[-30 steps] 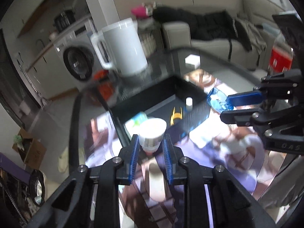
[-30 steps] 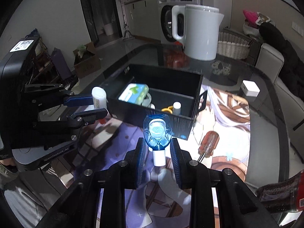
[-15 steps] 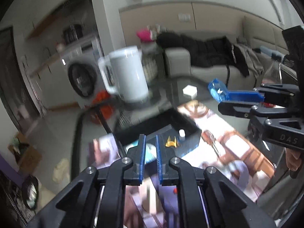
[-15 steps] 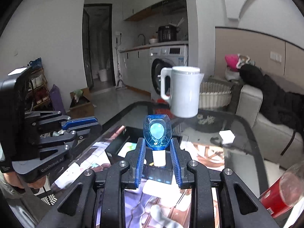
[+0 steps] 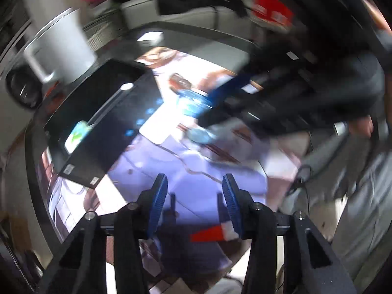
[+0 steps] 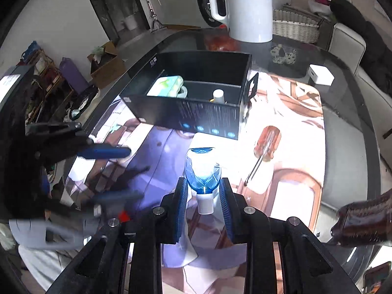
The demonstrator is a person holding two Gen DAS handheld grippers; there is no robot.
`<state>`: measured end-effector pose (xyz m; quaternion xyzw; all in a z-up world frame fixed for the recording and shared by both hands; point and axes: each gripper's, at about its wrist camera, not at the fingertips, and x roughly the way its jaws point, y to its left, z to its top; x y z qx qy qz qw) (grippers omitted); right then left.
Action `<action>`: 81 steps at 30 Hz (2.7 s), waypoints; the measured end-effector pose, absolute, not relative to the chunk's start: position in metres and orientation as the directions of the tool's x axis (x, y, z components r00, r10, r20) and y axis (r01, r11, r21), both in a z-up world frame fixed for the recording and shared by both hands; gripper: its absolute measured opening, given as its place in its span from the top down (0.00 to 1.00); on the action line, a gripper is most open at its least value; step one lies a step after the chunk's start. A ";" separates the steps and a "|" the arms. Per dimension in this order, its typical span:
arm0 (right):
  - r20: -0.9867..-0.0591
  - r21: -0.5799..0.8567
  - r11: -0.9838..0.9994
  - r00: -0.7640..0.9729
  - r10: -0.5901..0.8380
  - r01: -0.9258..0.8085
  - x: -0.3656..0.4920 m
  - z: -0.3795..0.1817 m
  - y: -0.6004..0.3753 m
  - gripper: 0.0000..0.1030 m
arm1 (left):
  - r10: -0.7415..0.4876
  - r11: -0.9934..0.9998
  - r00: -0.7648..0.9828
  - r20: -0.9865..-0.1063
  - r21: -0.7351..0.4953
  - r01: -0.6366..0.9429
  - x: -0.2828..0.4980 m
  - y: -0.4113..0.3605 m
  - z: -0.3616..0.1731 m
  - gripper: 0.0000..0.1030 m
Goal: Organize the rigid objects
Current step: 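Carry the tube over the box with the left tool while the right tool carries the bottle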
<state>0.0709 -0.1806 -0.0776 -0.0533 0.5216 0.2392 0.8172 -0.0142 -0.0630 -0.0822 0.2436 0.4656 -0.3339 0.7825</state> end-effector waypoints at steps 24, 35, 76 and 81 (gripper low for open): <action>-0.907 0.151 0.878 0.290 0.306 -0.455 0.069 -0.102 -0.171 0.74 | -0.326 0.517 0.249 -0.912 0.049 0.855 -0.073 -0.037 -0.081 0.52; -0.902 0.161 0.864 0.284 0.325 -0.477 0.063 -0.099 -0.158 0.74 | -0.250 0.427 0.287 -0.925 0.161 0.890 -0.091 -0.058 -0.105 0.50; -0.281 -0.034 0.912 0.880 0.383 -0.408 -0.006 0.044 -0.177 0.74 | -0.175 0.954 0.940 -0.292 0.186 0.235 -0.013 0.022 0.054 0.82; -0.233 -0.055 0.921 0.901 0.365 -0.387 -0.015 0.052 -0.179 0.74 | -0.164 0.960 0.947 -0.278 0.174 0.218 -0.009 0.018 0.050 0.82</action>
